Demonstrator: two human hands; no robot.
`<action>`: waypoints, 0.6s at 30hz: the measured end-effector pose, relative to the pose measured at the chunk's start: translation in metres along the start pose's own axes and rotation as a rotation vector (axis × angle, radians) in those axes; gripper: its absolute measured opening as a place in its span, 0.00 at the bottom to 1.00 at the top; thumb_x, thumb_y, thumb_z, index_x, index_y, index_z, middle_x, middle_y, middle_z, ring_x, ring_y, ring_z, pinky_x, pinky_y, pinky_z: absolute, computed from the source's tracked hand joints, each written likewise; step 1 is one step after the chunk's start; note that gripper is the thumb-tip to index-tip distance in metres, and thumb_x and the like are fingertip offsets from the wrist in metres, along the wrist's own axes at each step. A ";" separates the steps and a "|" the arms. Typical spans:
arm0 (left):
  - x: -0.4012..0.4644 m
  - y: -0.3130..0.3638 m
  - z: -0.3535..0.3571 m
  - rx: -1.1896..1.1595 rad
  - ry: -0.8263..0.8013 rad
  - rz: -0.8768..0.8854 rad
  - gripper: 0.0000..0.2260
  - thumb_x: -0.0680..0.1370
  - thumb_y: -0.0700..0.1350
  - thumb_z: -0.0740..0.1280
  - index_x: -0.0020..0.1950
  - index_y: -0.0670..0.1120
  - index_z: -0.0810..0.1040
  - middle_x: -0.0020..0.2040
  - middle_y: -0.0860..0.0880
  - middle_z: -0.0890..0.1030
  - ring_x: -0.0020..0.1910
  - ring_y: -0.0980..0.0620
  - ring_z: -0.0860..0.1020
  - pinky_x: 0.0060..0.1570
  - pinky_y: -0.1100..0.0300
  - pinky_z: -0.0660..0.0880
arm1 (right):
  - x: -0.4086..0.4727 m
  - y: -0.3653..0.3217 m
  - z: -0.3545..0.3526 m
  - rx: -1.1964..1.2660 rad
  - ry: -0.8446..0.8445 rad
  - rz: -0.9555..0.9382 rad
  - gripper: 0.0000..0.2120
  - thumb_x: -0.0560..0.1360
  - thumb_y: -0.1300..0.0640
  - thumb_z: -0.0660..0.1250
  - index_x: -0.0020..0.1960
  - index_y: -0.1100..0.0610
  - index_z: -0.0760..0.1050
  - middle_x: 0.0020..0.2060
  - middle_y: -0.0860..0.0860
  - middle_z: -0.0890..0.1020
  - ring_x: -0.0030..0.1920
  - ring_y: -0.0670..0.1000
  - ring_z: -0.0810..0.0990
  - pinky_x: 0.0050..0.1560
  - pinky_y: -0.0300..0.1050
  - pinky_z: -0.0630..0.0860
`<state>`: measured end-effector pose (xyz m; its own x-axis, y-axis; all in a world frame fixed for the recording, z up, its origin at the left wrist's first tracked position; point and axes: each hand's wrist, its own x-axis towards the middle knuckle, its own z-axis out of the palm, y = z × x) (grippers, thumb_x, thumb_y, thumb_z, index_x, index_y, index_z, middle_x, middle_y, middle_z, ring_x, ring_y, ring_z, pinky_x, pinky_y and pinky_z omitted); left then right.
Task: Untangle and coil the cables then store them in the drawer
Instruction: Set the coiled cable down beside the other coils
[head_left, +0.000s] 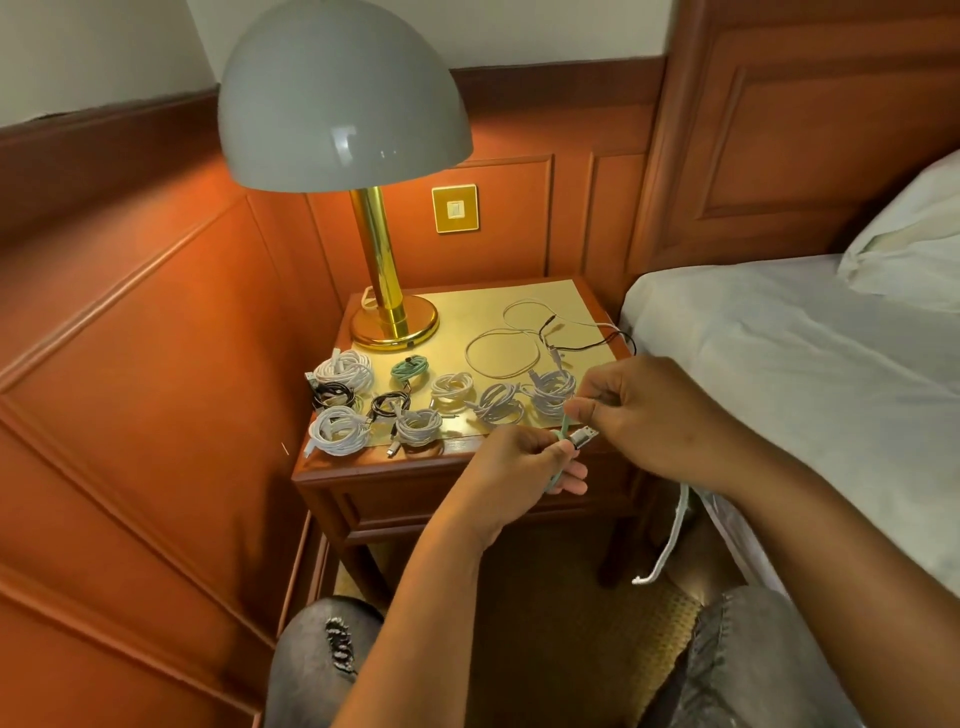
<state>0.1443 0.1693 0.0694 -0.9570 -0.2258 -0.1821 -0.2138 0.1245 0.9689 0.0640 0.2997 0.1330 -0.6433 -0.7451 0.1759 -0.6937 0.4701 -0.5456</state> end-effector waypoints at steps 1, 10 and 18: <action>0.002 -0.001 0.002 0.005 0.024 0.010 0.12 0.83 0.44 0.61 0.58 0.40 0.80 0.48 0.46 0.85 0.47 0.55 0.84 0.54 0.59 0.78 | -0.004 0.000 0.007 0.019 0.013 0.030 0.14 0.79 0.54 0.65 0.35 0.51 0.73 0.28 0.45 0.73 0.30 0.43 0.71 0.32 0.36 0.63; 0.013 -0.007 0.003 -0.811 0.128 0.003 0.14 0.83 0.43 0.57 0.56 0.34 0.77 0.53 0.37 0.82 0.53 0.43 0.81 0.60 0.52 0.76 | -0.058 -0.010 0.087 0.556 0.116 0.196 0.08 0.82 0.58 0.59 0.53 0.49 0.75 0.34 0.47 0.77 0.25 0.42 0.71 0.26 0.34 0.65; 0.011 0.003 -0.019 -0.918 0.034 0.027 0.15 0.83 0.41 0.55 0.59 0.31 0.75 0.50 0.36 0.83 0.44 0.47 0.84 0.48 0.58 0.80 | -0.055 0.036 0.128 0.889 -0.129 0.354 0.14 0.83 0.51 0.56 0.51 0.55 0.79 0.29 0.49 0.71 0.26 0.44 0.65 0.29 0.38 0.63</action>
<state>0.1373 0.1485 0.0738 -0.9501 -0.2639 -0.1664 0.0622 -0.6830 0.7277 0.1162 0.2969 -0.0014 -0.6906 -0.7005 -0.1803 0.0662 0.1870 -0.9801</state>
